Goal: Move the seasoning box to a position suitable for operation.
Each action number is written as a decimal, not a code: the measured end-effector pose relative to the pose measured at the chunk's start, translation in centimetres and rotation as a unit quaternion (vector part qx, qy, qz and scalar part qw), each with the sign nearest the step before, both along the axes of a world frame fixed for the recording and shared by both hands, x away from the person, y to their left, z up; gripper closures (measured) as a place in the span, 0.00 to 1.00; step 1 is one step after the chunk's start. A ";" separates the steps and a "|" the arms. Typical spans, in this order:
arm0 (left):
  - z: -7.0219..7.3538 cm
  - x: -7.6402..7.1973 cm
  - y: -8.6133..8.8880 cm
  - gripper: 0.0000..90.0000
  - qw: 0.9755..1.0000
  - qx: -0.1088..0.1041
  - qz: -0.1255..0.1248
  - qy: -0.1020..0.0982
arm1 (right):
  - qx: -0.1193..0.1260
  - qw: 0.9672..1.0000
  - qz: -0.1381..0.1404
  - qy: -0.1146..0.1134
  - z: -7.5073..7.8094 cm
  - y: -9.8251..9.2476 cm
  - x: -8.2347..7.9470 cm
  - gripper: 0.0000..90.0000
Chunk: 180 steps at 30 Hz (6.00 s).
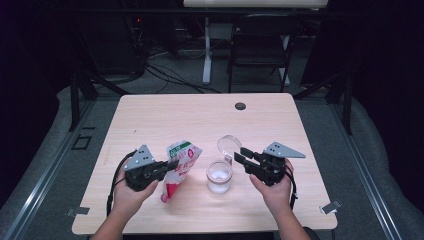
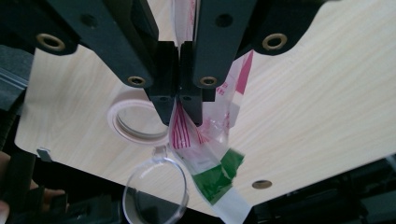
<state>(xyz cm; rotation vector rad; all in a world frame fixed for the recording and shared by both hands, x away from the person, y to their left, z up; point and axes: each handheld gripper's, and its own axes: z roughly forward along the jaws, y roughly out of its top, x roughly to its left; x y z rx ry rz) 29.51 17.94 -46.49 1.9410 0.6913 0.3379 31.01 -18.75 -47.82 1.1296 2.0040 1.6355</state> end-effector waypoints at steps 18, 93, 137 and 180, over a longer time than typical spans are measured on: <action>-3.5 -1.0 1.0 0.99 0.998 -0.034 -0.008 0.054 | -0.083 0.981 0.170 0.039 -0.3 8.6 1.2 0.71; -10.3 -0.9 -0.6 0.61 0.992 0.076 0.091 0.050 | -0.076 0.972 0.223 0.023 -0.5 11.8 2.2 1.00; -12.3 3.4 -1.0 0.34 0.987 0.057 0.082 0.124 | -0.068 0.981 0.180 0.028 -1.3 9.8 2.9 1.00; -12.3 3.7 -2.9 0.49 0.988 0.088 0.084 0.096 | -0.079 0.982 0.171 0.021 -1.2 10.0 2.4 1.00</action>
